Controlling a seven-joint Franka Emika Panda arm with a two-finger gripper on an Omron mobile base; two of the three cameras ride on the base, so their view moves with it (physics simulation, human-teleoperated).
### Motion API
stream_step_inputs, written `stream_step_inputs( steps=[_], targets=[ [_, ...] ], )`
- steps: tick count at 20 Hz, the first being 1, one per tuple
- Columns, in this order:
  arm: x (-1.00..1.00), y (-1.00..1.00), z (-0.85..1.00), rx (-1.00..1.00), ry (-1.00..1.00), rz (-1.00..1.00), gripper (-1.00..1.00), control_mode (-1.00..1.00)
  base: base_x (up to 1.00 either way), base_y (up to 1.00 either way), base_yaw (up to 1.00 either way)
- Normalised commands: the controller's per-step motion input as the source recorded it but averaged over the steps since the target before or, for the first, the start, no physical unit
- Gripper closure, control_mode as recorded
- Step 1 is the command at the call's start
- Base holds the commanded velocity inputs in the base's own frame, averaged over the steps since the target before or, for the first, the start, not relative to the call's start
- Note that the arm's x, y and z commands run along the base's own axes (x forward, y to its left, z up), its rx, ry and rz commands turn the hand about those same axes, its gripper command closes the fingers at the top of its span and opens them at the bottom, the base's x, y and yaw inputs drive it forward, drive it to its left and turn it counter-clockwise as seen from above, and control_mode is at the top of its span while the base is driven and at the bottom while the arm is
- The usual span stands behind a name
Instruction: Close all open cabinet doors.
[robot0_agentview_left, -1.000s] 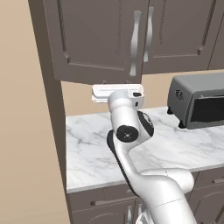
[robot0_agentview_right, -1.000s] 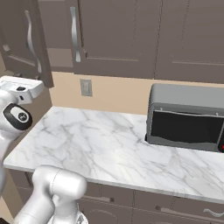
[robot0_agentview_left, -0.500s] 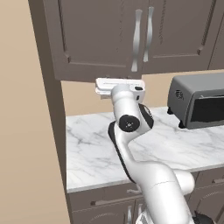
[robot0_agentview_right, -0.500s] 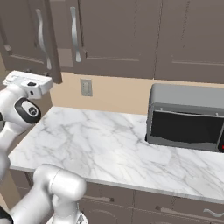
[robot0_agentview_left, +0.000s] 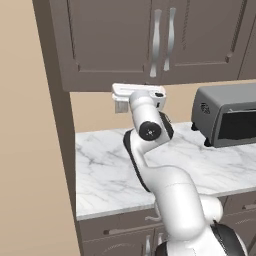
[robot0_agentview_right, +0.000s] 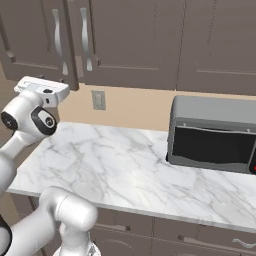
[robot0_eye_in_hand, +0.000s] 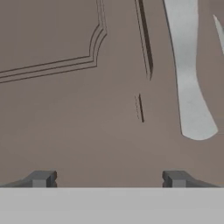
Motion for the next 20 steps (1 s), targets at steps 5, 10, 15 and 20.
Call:
stream_step_inputs(
  steps=[5,10,15,20],
  targets=[
    [0.33,-0.11,0.00,0.00,0.00,0.01,-1.00,-1.00,0.00,0.00,0.00],
    [0.23,-0.02,0.00,0.00,0.00,0.01,-1.00,-1.00,0.00,0.00,0.00],
    [0.16,0.00,0.00,0.00,0.01,0.00,-1.00,-1.00,0.00,0.00,0.00],
    [0.14,0.00,0.00,0.00,0.04,0.00,-1.00,-1.00,0.00,0.00,0.00]
  ],
)
